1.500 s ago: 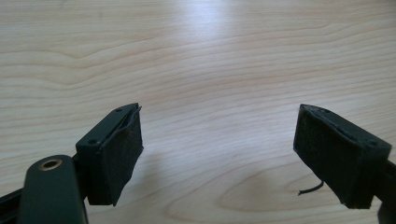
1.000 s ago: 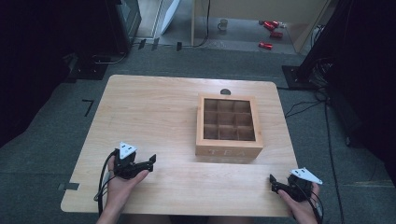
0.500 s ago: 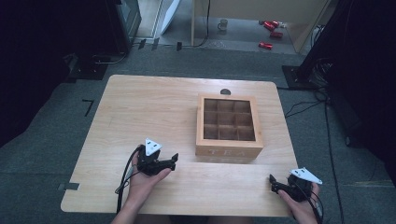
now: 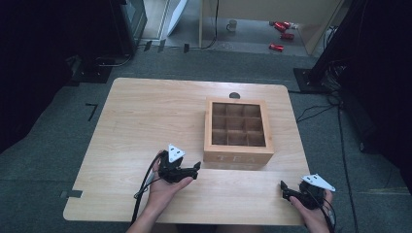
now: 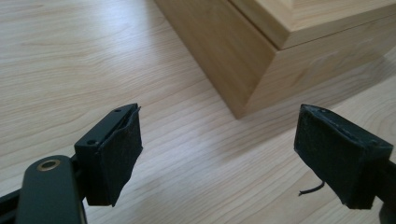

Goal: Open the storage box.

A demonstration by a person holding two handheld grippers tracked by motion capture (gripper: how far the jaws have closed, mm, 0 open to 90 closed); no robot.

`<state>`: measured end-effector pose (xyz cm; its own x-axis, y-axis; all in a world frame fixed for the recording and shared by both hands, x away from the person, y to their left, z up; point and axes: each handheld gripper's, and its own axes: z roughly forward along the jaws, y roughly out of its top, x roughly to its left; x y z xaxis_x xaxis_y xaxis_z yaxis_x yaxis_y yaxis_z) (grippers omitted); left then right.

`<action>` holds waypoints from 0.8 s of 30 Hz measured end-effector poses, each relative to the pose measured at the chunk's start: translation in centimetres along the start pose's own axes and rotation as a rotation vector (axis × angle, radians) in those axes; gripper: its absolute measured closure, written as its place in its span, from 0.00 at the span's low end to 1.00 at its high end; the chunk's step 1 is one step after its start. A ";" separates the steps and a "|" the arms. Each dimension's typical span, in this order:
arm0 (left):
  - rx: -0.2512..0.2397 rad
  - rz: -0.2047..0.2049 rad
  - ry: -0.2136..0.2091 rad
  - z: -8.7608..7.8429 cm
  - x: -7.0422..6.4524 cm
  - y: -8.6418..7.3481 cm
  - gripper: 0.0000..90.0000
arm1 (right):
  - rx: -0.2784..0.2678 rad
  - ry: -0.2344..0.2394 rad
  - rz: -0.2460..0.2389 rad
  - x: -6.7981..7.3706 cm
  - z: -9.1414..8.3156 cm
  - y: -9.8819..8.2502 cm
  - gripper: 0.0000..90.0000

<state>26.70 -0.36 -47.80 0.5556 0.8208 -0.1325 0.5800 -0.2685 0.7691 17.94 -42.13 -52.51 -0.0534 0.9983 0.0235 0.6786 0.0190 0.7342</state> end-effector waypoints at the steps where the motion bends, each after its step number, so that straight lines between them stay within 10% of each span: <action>1: 0.000 0.000 0.000 0.0 0.0 0.0 0.17 | 0.000 0.000 0.000 0.0 0.0 0.0 0.13; 24: -0.002 0.030 -0.050 2.1 -2.4 1.3 0.24 | -0.147 0.115 0.037 2.9 -0.6 4.3 0.27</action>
<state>27.39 -3.76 -47.79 0.6014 0.7865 -0.1405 0.5617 -0.2912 0.7744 20.31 -39.21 -48.88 -0.1192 0.9851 0.1236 0.5678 -0.0345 0.8224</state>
